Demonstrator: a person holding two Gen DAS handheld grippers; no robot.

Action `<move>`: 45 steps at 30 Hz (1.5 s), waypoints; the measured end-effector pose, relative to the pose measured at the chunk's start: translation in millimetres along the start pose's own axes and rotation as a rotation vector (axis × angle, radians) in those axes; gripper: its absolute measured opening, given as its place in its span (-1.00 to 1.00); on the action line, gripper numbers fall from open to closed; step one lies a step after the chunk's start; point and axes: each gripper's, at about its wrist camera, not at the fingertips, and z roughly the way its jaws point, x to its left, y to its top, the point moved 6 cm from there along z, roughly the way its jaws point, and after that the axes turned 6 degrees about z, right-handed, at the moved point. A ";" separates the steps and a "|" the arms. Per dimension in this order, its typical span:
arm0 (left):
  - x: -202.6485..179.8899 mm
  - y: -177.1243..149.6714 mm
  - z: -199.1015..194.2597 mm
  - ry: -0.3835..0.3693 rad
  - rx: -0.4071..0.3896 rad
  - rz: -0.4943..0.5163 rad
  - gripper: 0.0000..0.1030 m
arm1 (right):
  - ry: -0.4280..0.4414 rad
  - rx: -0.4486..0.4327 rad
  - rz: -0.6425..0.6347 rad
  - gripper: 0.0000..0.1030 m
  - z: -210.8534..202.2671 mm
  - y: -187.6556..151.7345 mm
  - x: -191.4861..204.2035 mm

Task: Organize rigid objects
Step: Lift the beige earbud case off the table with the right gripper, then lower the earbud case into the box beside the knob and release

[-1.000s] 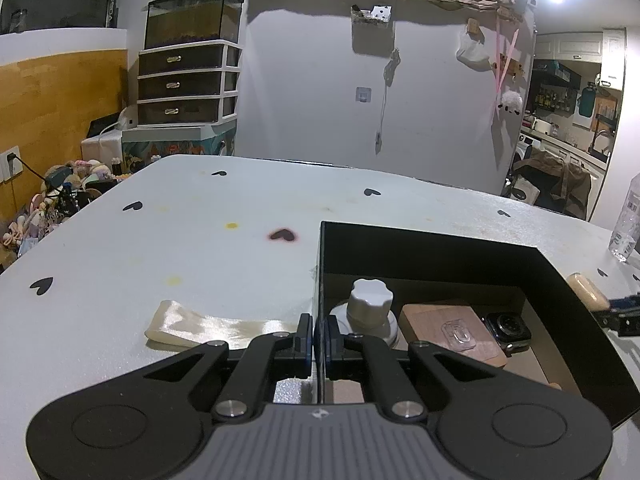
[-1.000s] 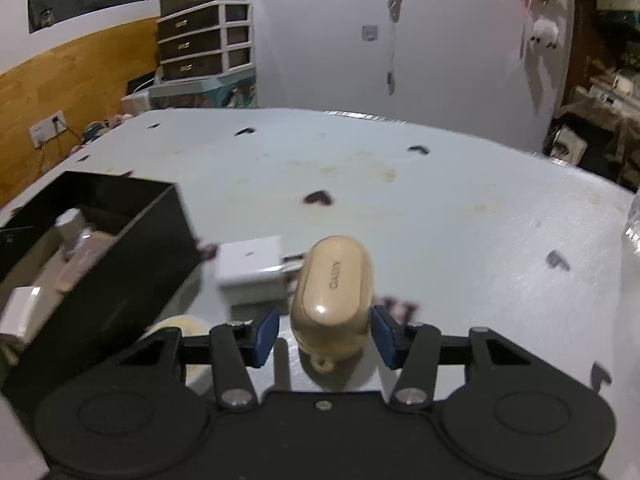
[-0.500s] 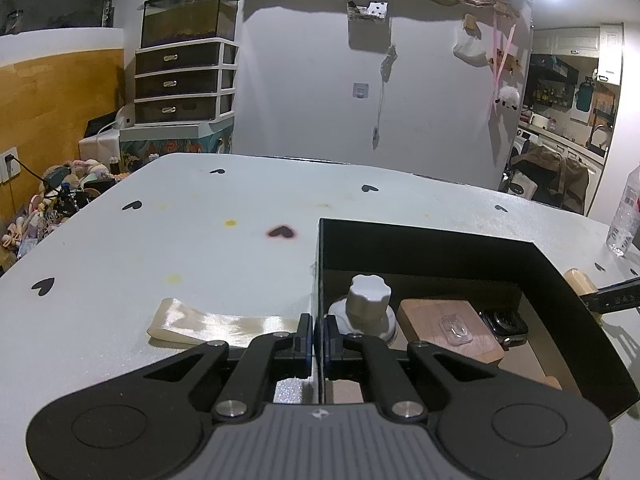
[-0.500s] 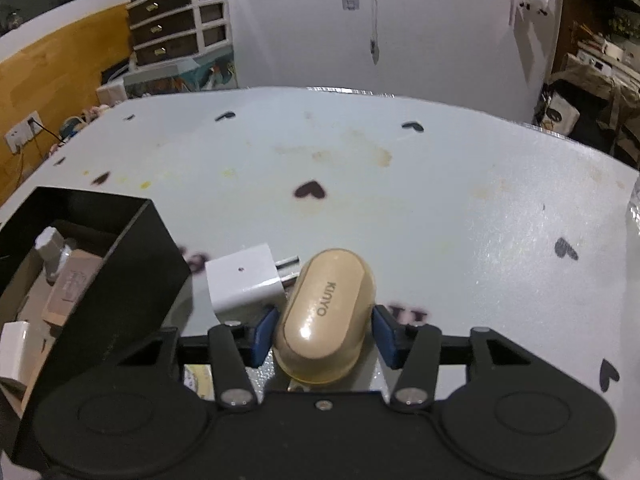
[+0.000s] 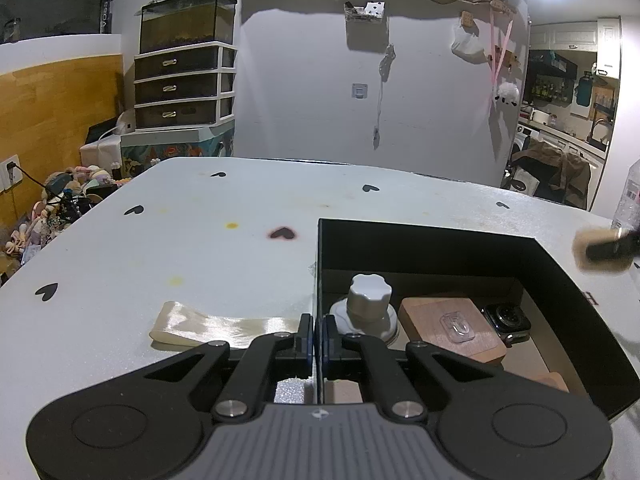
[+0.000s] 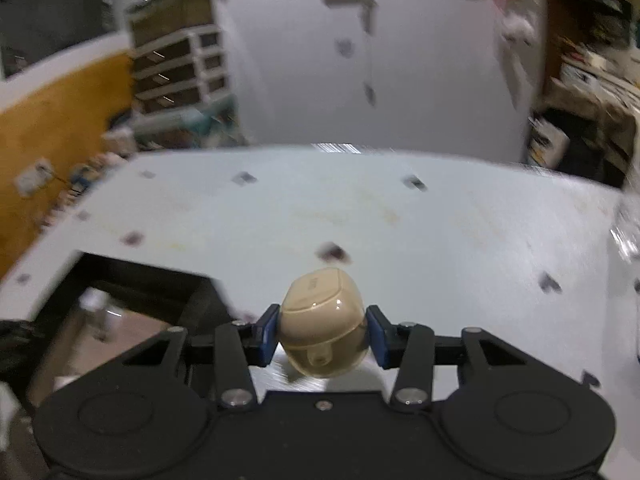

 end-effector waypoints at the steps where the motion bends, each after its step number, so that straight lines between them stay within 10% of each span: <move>1: 0.0 0.0 0.1 0.001 0.000 -0.001 -0.94 | 0.034 -0.015 -0.018 -0.11 -5.6 3.1 12.0; 12: 1.3 0.7 0.4 -0.003 0.002 -0.016 -0.94 | 0.391 0.101 -0.235 -0.11 16.0 -8.7 122.5; 21: 2.1 0.7 0.6 -0.009 0.007 -0.017 -0.93 | 0.521 0.232 -0.426 -0.11 61.7 -34.9 166.6; 25: 1.6 0.5 0.4 -0.010 0.008 -0.018 -0.92 | 0.450 0.248 -0.417 0.06 70.3 -37.5 160.1; 35: 2.1 0.5 -0.4 -0.011 0.006 -0.016 -0.92 | 0.473 0.236 -0.303 -0.44 51.8 -30.7 129.7; 45: 2.6 0.5 -0.2 -0.011 0.007 -0.016 -0.92 | 0.366 0.185 -0.206 -0.50 70.0 -14.3 119.2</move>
